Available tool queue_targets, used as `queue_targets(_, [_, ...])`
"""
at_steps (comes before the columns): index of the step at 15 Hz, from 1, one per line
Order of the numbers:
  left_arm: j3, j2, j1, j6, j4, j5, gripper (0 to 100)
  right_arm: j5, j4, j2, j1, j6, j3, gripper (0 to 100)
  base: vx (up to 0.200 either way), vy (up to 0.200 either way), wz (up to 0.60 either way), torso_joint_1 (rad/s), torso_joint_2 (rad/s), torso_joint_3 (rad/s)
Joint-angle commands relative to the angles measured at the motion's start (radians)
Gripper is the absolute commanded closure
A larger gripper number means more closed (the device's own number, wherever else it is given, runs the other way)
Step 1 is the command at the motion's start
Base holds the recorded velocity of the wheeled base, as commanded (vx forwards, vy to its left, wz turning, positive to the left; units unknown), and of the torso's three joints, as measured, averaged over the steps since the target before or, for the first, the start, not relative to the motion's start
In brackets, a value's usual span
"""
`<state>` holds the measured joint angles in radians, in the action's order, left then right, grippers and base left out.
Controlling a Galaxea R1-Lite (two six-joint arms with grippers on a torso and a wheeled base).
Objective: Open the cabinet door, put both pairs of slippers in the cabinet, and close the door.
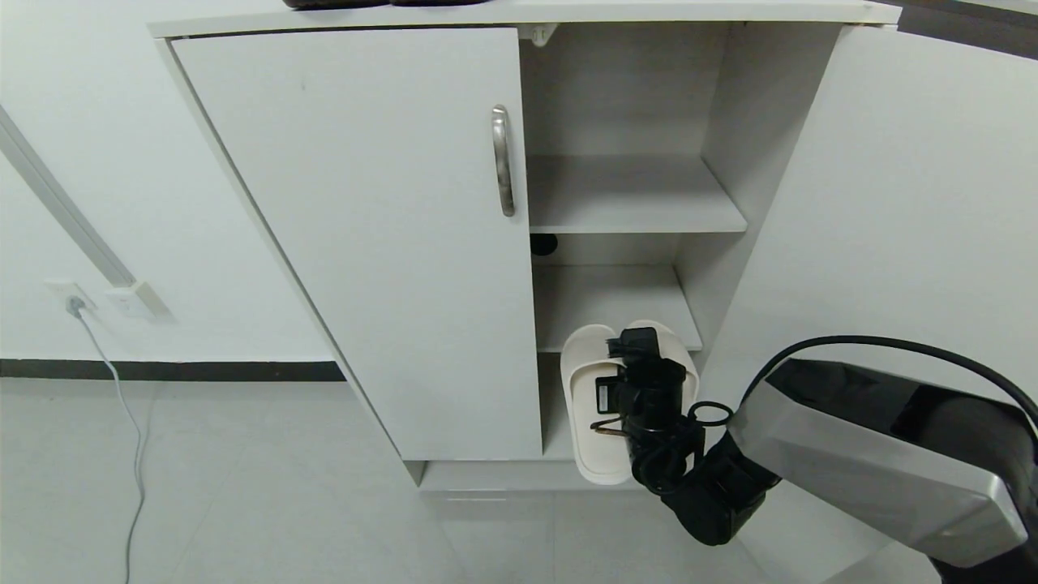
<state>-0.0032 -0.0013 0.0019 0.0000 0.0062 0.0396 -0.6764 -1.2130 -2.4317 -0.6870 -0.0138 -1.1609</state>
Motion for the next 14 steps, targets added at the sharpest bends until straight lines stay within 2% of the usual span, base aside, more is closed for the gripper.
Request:
queue_targets(1, [0.0, 0.001, 0.0, 0.0, 0.0, 0.0, 100, 0.001, -0.005, 0.0, -0.002, 0.002, -0.002, 100, 0.2, 0.0, 0.0, 0.012, 0.0, -0.002])
queue_targets(4, [0.0, 0.001, 0.0, 0.0, 0.0, 0.0, 100, 0.004, 0.003, -0.001, -0.002, 0.002, -0.007, 100, 0.2, 0.0, 0.0, 0.004, 0.0, 0.001])
queue_targets(7, [0.0, 0.001, 0.0, -0.002, 0.0, 0.0, 100, 0.006, 0.02, -0.035, 0.017, 0.008, -0.051, 100, 0.0, 0.0, 0.0, 0.0, 0.0, 0.0])
queue_targets(14, [0.0, 0.001, 0.001, -0.002, 0.0, 0.0, 100, 0.063, 0.205, -0.116, 0.086, 0.0, -0.307, 100, 0.0, 0.0, 0.0, 0.0, 0.0, 0.0])
